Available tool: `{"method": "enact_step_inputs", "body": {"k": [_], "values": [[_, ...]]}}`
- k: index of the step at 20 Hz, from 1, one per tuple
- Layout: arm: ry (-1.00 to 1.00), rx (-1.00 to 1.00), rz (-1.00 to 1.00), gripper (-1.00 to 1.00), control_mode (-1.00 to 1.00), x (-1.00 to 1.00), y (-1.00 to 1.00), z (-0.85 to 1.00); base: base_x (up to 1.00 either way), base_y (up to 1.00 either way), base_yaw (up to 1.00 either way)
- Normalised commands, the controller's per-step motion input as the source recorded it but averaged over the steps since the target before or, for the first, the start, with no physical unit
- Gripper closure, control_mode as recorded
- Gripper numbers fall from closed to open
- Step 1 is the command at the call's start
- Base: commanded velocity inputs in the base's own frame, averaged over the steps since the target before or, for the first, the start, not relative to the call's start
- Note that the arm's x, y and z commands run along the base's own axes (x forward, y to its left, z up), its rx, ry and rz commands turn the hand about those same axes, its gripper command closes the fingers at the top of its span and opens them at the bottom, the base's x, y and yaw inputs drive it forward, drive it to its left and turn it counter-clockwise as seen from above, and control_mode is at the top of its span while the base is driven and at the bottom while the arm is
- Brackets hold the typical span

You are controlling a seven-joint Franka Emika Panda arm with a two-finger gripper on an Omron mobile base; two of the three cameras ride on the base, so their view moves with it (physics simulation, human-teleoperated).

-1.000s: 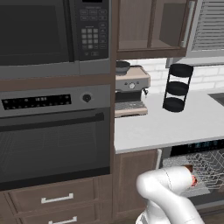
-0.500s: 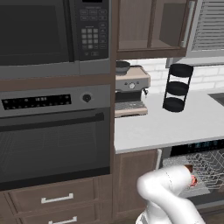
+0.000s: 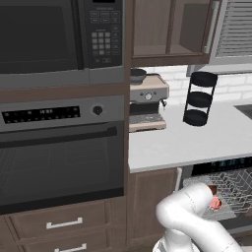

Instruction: Pick up the cup and bowl from the counter, place them in the dishwasher, and close the dishwasher door.

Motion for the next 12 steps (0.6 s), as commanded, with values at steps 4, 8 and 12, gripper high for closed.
{"method": "enact_step_inputs", "body": {"k": [4, 8, 12], "values": [[-0.36, 0.29, 0.00, -1.00, -1.00, 1.00, -0.08, -0.54, 0.00, 0.00, 0.00], [-0.46, 0.25, 0.00, -1.00, -1.00, 1.00, -0.03, -0.38, 0.00, 0.00, 0.00], [-0.60, 0.22, -0.04, -1.00, -1.00, 1.00, 0.00, -0.17, 0.00, 0.00, 0.00]]}}
